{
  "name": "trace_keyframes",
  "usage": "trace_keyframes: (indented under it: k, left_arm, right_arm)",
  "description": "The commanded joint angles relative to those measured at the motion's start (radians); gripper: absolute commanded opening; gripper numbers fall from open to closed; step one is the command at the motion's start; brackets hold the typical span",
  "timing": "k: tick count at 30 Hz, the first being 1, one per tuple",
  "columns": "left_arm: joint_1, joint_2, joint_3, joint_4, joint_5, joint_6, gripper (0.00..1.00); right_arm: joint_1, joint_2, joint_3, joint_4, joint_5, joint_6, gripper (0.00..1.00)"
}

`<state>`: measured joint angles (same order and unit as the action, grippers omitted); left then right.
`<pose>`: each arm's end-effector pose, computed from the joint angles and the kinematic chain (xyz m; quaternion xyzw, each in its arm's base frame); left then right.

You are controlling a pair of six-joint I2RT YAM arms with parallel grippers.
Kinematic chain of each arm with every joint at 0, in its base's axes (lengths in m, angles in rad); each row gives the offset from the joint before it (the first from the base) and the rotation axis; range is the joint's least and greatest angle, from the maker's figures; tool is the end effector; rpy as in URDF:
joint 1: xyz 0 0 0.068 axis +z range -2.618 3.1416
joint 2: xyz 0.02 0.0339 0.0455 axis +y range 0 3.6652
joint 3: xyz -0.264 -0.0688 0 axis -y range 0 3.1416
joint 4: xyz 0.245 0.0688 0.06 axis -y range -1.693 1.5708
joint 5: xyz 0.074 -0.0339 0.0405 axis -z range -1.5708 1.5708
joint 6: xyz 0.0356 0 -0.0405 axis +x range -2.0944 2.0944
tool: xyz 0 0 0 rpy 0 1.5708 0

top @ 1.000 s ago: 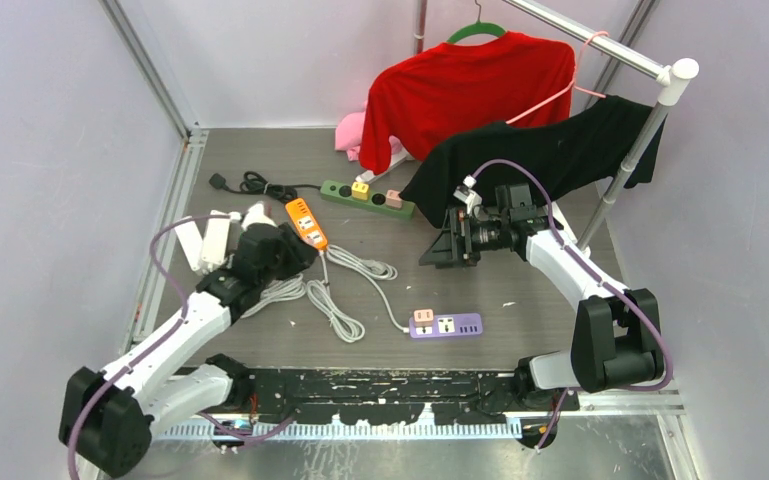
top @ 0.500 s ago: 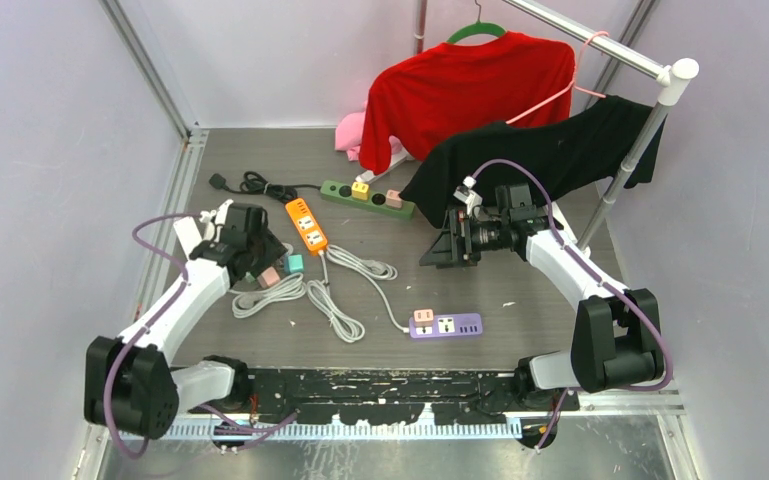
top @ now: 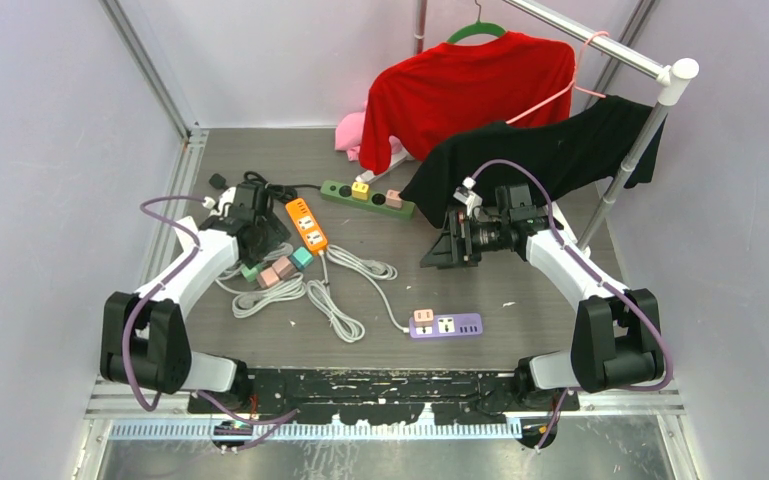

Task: Pull the plug off the socket
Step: Place the plug at the center of the board, then remove the plug from the socket.

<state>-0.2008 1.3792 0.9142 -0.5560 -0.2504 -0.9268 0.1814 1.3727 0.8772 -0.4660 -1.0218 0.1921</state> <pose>0.2686 -0.0457 0.2239 -0.3708 0.8807 -0.0423 0.2919 0.2553 0.0777 0.2327 -0.1422 0.8329 0.5069 0.1705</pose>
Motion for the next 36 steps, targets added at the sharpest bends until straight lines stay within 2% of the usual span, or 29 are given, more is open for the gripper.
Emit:
trace_keyframes:
  k: [1,4,7,13,17,21,22,25,28,30,34,36]
  left_arm:
    - [0.006,-0.055,0.041,-0.016,0.000,0.025,0.72]
    - [0.007,-0.135,0.005,0.014,0.053,0.045,0.71]
    - [0.007,-0.230,-0.061,0.111,0.160,0.080,0.70]
    - [0.006,-0.413,-0.235,0.420,0.518,0.088,0.69]
    - [-0.001,-0.445,-0.301,0.605,0.724,0.055,0.68]
    - [-0.059,-0.429,-0.350,0.780,0.867,0.031,0.68]
    - [-0.089,-0.420,-0.367,0.828,0.882,0.030,0.68]
    - [-0.213,-0.396,-0.397,0.967,0.886,0.060,0.69]
    - [-0.364,-0.377,-0.401,1.025,0.850,0.196,0.69]
    - [-0.464,-0.377,-0.404,1.028,0.793,0.323,0.69]
    - [-0.675,-0.412,-0.437,1.028,0.593,0.612,0.71]
    - [-0.760,-0.424,-0.455,1.037,0.518,0.739,0.75]
  right_arm:
    - [0.003,-0.039,0.046,-0.009,-0.004,-0.034,1.00]
    - [0.002,-0.047,0.047,-0.015,-0.004,-0.058,0.99]
    - [0.003,-0.059,0.049,-0.025,0.001,-0.085,1.00]
    - [0.003,-0.084,0.053,-0.050,0.005,-0.147,1.00]
    - [0.001,-0.106,0.055,-0.071,0.002,-0.212,0.99]
    - [0.001,-0.155,0.041,-0.109,-0.036,-0.392,1.00]
    - [0.001,-0.169,0.033,-0.131,-0.059,-0.463,1.00]
    - [0.001,-0.212,0.020,-0.297,-0.129,-0.815,0.99]
    - [0.001,-0.223,0.027,-0.534,-0.149,-1.206,0.99]
    - [0.000,-0.216,0.033,-0.647,-0.135,-1.388,0.99]
    - [-0.002,-0.211,0.032,-0.713,-0.111,-1.517,0.99]
    - [-0.002,-0.211,0.032,-0.725,-0.108,-1.538,1.00]
